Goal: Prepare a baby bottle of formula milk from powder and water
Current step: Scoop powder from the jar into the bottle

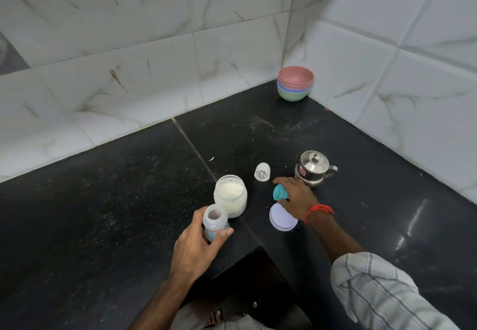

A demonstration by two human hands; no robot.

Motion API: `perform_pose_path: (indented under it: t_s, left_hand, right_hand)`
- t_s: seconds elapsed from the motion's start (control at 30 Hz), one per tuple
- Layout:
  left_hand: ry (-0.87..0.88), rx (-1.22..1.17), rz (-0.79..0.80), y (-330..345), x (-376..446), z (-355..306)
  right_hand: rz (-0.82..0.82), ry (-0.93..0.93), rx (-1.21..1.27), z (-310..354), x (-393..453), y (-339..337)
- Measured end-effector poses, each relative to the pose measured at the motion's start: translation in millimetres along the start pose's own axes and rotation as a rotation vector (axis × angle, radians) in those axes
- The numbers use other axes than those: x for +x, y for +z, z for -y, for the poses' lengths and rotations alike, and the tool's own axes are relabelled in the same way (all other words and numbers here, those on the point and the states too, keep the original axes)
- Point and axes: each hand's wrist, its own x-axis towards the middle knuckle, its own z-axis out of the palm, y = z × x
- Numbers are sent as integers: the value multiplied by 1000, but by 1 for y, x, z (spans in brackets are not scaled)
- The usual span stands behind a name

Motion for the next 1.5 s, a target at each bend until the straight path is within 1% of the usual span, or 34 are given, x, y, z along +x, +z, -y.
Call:
perform_pose_path:
  t_s: [0.1, 0.27, 0.3, 0.33, 0.37, 0.47, 0.53, 0.6, 0.7, 0.77, 0.9, 0.93, 1.0, 1.1, 1.13, 1.17, 1.23, 1.37, 1.43, 1.5]
  left_hand:
    - [-12, 6, -3, -1, 0, 5]
    - [-50, 22, -10, -3, 4, 15]
    - [-58, 21, -11, -3, 6, 17]
    - [-67, 19, -14, -4, 7, 18]
    - [-76, 16, -17, -4, 9, 20]
    - [-103, 19, -9, -4, 14, 24]
    - [-110, 35, 21, -3, 16, 27]
    - [-115, 37, 56, -1, 17, 27]
    - [-121, -1, 58, 1, 18, 29]
    - [-118, -13, 73, 2, 17, 31]
    - [-109, -4, 92, -1, 14, 34]
    - [-88, -6, 75, -3, 11, 34]
    - [19, 9, -48, -8, 6, 32]
    - [201, 5, -317, -20, 6, 11]
    - [234, 2, -370, -24, 12, 1]
    - [256, -3, -388, -27, 19, -11]
    - [268, -1, -336, -31, 36, -30]
    - [222, 94, -102, -33, 64, -55]
    - [208, 85, -71, -29, 69, -58]
    - [184, 31, -85, -26, 69, -56]
  right_hand:
    - [-3, 8, -42, 3, 3, 1]
    - [-261, -63, 22, 18, 20, -2]
    - [-290, -63, 22, 21, 27, -4]
    - [-290, -51, 17, 26, 33, -7]
    - [-254, -30, -3, 31, 39, -11]
    - [-54, 43, -147, 44, 51, -16]
    - [19, 68, -225, 51, 54, -14]
    - [-1, 73, -251, 53, 56, -9]
    - [-85, 80, -272, 56, 57, -7]
    - [-155, 81, -222, 56, 58, -10]
    - [-367, 119, 129, 59, 53, -30]
    - [-403, 134, 178, 63, 49, -39]
    - [-442, 134, 236, 76, 41, -58]
    - [-383, 18, 264, 100, 29, -81]
    - [-348, -36, 264, 110, 25, -86]
    - [-314, -87, 266, 120, 22, -88]
    - [-253, -175, 251, 139, 18, -89]
    - [-184, -280, 217, 163, 12, -87]
    - [-171, -289, 229, 167, 10, -85]
    - [-148, -301, 230, 169, 7, -83]
